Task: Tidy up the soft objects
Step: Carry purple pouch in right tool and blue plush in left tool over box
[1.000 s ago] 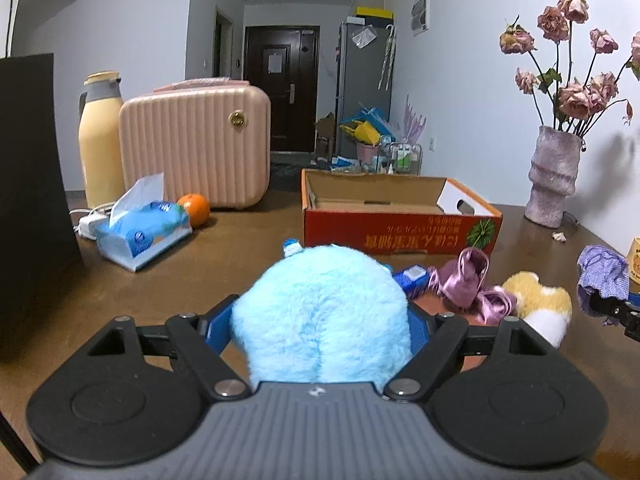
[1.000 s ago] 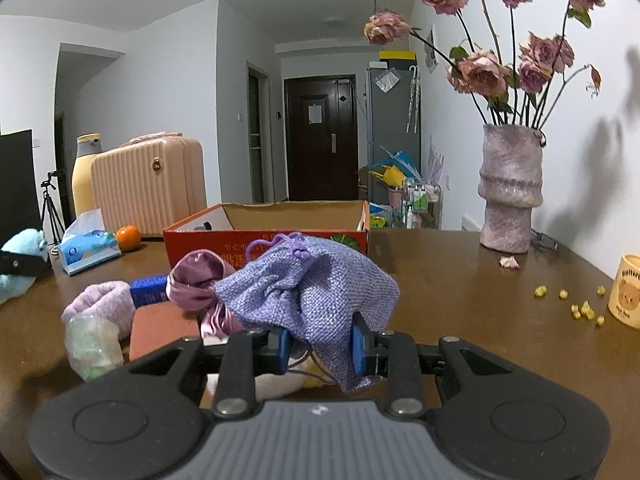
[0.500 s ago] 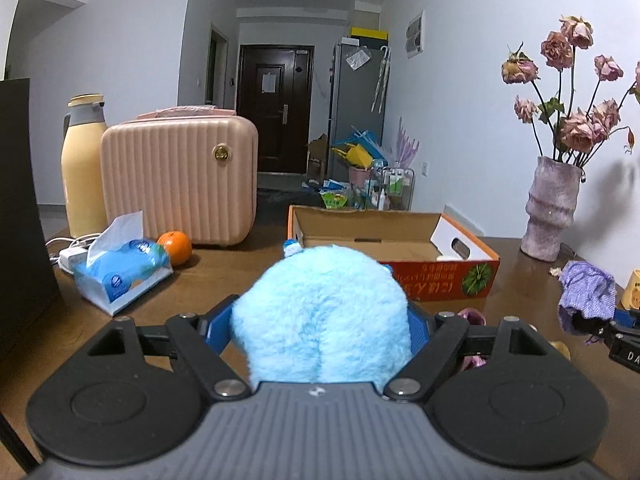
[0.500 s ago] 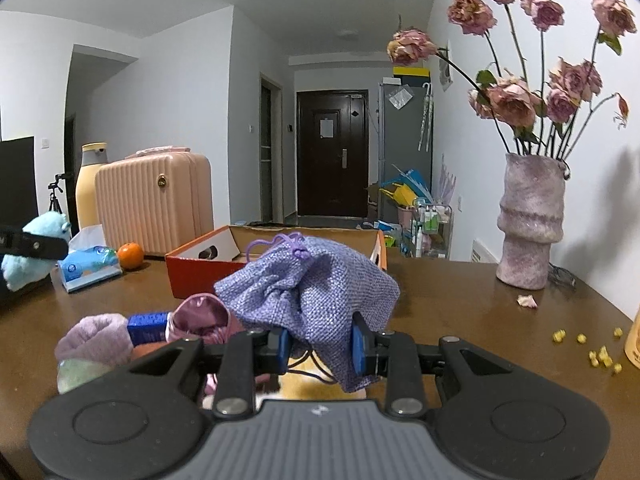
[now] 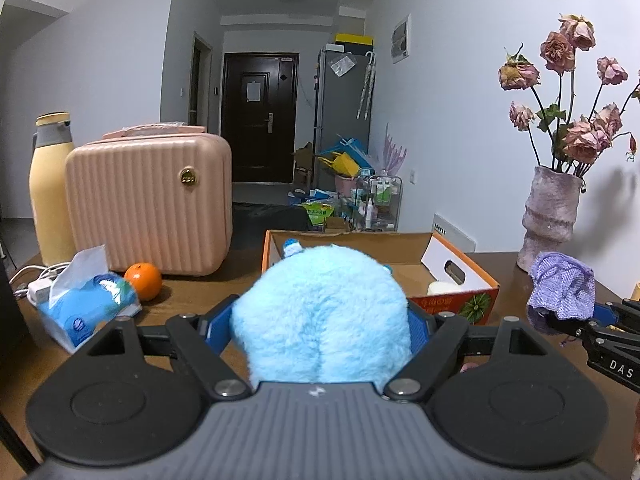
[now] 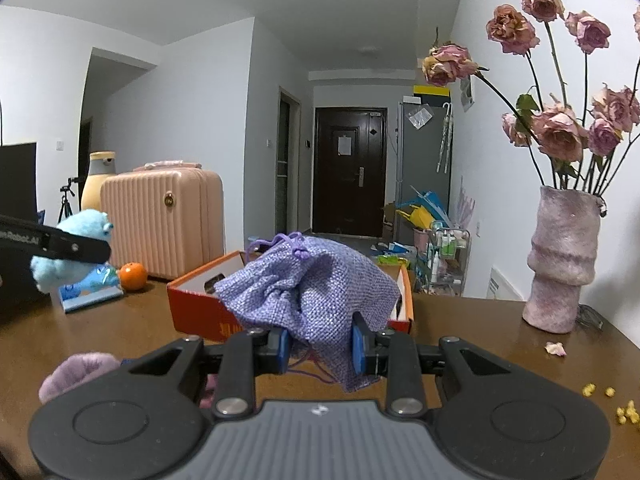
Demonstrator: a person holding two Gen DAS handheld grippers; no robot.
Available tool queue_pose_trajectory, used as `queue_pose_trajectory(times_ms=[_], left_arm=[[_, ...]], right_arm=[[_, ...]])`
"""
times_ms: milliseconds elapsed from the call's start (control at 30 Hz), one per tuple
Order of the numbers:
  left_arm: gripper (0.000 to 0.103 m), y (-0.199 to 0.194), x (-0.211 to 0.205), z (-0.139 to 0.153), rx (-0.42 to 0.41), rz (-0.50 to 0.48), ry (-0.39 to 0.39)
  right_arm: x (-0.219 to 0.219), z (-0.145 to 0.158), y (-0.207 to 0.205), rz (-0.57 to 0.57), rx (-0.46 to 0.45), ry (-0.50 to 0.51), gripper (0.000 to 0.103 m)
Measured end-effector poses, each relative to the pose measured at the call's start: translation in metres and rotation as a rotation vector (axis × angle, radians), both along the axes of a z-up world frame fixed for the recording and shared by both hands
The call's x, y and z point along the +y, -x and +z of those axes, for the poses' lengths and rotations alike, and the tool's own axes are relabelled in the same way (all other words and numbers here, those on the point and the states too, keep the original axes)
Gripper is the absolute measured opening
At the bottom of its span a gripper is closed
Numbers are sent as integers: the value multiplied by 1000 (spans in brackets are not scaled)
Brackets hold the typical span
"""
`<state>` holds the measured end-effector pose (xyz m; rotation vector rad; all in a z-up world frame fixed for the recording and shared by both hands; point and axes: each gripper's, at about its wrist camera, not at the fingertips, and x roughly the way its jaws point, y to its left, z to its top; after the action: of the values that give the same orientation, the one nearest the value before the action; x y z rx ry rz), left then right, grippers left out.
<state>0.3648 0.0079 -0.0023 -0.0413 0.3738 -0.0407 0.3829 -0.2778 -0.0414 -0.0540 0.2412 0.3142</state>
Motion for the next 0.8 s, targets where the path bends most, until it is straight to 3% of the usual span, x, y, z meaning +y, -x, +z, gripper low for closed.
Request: queue_pose_trajectory(times_ms=[800], left_arm=[[82,-109,1,8,-52,-12,6]], right_arm=[[6,21,-113,45,9,-14,29]])
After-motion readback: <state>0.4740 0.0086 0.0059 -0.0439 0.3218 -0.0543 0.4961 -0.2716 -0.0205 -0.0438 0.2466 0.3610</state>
